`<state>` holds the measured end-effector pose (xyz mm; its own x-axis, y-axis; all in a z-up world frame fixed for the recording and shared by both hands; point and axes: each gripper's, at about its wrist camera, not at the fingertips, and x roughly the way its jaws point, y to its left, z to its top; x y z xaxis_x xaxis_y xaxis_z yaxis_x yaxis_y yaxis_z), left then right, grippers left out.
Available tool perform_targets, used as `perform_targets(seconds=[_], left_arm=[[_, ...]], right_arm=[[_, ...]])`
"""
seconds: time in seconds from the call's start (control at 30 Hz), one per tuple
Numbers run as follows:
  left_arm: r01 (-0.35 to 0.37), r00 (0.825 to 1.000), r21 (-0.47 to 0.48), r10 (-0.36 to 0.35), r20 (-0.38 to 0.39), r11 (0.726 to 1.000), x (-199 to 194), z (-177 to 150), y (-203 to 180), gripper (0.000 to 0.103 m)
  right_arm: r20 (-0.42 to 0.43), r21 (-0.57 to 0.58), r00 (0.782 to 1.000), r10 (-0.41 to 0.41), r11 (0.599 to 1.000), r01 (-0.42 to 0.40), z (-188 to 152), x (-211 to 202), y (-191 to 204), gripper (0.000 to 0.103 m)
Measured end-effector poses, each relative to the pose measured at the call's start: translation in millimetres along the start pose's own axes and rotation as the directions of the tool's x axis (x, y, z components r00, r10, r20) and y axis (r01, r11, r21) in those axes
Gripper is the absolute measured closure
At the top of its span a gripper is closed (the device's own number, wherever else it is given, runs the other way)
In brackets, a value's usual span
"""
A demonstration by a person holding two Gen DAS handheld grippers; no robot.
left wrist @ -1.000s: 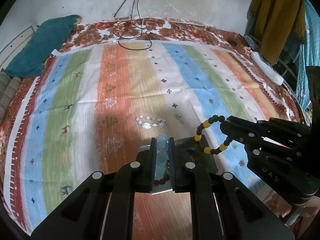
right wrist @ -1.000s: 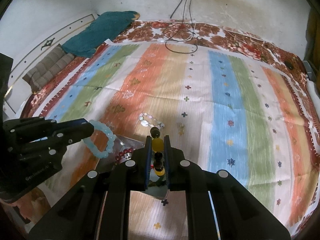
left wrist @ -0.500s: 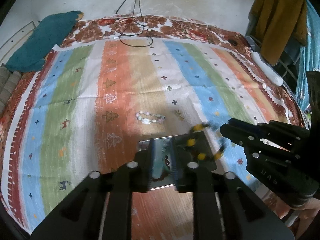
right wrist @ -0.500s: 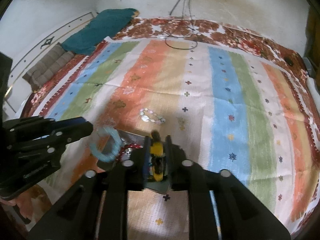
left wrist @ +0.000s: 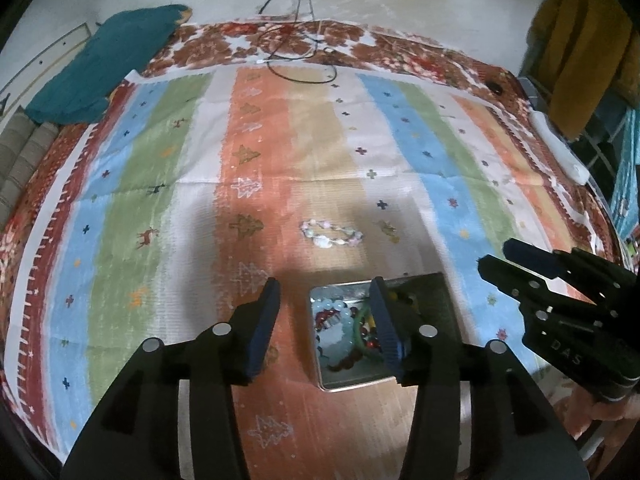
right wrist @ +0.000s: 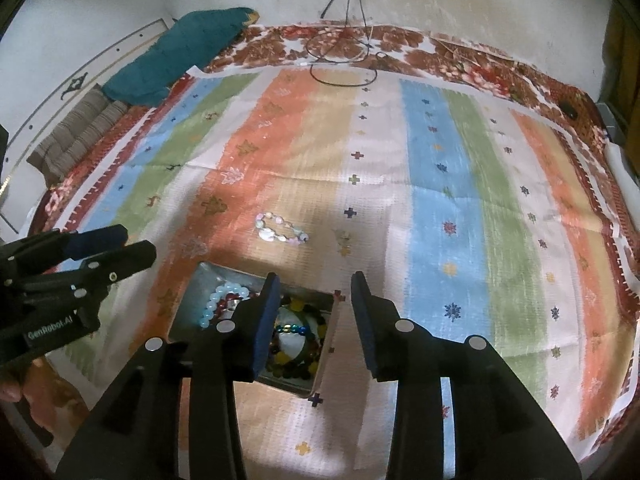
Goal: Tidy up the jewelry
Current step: 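Open both tools to drop the two bracelets into the tin, then move both tools toward the white shell bracelet and the gold charm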
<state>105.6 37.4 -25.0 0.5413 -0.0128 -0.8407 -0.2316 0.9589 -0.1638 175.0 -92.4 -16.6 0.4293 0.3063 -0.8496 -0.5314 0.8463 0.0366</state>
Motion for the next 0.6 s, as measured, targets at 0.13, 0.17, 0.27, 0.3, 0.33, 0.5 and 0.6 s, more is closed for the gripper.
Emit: perform_targets(seconds=[0.13, 0.17, 0.27, 0.3, 0.33, 0.5, 0.6], left_arm=[[-0.017, 1.000, -0.002, 0.017, -0.018, 1.000, 10.4, 6.2, 1.7, 0.049], [-0.023, 0.999, -0.001, 0.023, -0.023, 1.000, 14.0, 8.3, 1.6, 0.048], [-0.036, 0.999, 0.001, 0.036, -0.031, 0.999, 22.0, 14.2, 1.9, 0.043], [-0.039, 0.999, 0.002, 0.039, -0.033, 0.999, 23.7, 14.4, 2.2, 0.042], [-0.045, 0.998, 0.002, 0.045, -0.038, 0.999, 27.5, 16.9, 2.5, 0.041], [-0.055, 0.997, -0.001, 0.055, -0.057, 0.998, 39.1, 23.9, 4.2, 0.039], [-0.062, 0.996, 0.006, 0.062, -0.059, 0.998, 42.0, 28.2, 5.2, 0.037]], right_arm=[[-0.015, -0.003, 1.000, -0.013, 1.000, 0.013, 4.5, 7.6, -1.2, 0.060], [-0.019, -0.004, 1.000, -0.016, 1.000, 0.016, 6.0, 10.0, -1.4, 0.059], [-0.029, -0.008, 0.999, -0.022, 1.000, 0.022, 8.7, 15.0, -1.9, 0.054], [-0.031, -0.009, 0.999, -0.024, 1.000, 0.024, 9.1, 16.0, -1.6, 0.053], [-0.035, -0.011, 0.999, -0.026, 1.000, 0.026, 10.0, 17.7, -1.8, 0.053], [-0.056, -0.005, 0.998, -0.031, 1.000, 0.031, 16.9, 27.7, -5.3, 0.050], [-0.062, 0.002, 0.998, -0.027, 1.000, 0.027, 21.1, 32.0, -6.4, 0.048]])
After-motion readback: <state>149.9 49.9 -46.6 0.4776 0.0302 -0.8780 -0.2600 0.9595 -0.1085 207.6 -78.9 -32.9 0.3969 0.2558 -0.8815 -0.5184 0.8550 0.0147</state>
